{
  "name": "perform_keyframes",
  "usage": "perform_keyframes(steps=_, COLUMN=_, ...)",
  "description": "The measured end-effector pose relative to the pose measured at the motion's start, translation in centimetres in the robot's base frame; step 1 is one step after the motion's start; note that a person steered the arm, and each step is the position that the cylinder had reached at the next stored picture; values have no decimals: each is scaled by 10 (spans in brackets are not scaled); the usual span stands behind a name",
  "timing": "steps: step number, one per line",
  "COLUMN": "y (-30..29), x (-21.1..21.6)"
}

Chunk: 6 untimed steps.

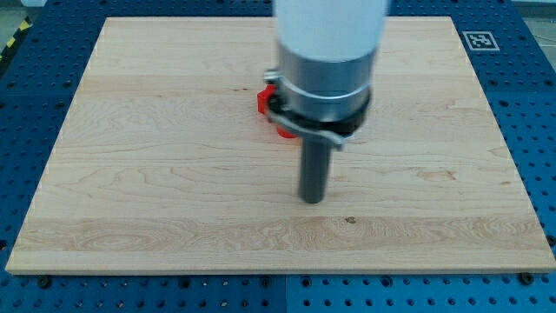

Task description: Separate the group of blue blocks from the yellow blocks

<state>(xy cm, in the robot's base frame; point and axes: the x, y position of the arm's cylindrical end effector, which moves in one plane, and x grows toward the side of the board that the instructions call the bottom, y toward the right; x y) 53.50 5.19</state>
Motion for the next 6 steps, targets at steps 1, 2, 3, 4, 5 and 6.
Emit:
perform_keyframes(steps=1, y=22, x=-31)
perform_keyframes(steps=2, y=22, x=-68)
perform_keyframes(steps=3, y=20, x=-83)
perform_keyframes(steps=4, y=20, x=-105)
perform_keyframes(steps=5, y=21, x=-113)
perform_keyframes(steps=6, y=21, x=-113)
